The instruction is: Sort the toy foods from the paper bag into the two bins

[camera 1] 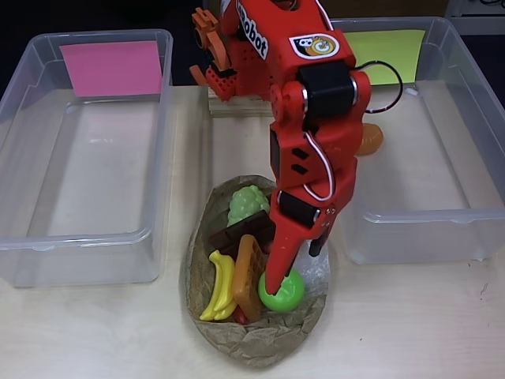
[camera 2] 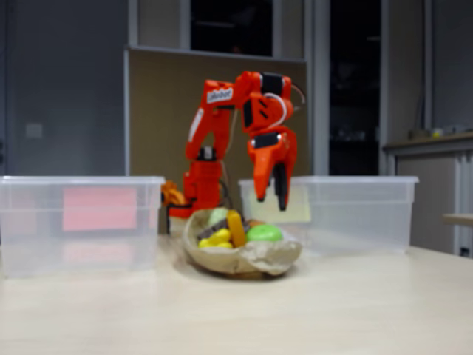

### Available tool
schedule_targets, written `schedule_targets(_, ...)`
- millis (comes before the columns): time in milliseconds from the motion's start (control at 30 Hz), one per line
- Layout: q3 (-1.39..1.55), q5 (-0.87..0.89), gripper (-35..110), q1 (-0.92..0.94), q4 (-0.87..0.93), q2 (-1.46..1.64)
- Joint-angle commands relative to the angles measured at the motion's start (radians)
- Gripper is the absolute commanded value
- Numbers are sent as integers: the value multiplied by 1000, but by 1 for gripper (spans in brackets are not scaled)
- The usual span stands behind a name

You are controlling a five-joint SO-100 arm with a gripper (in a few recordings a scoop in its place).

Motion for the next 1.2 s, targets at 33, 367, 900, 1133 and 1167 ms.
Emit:
schedule_targets(33,40,-8,41,2,-52,-14)
schedule_targets(367,-91,-58,36,32,-51,-164)
schedule_targets(900,-528,-140,25,20,256,-252)
schedule_targets(1133,-848,-178,25,5,514,-209)
schedule_targets(1167,-804,-183,26,9,512,-155)
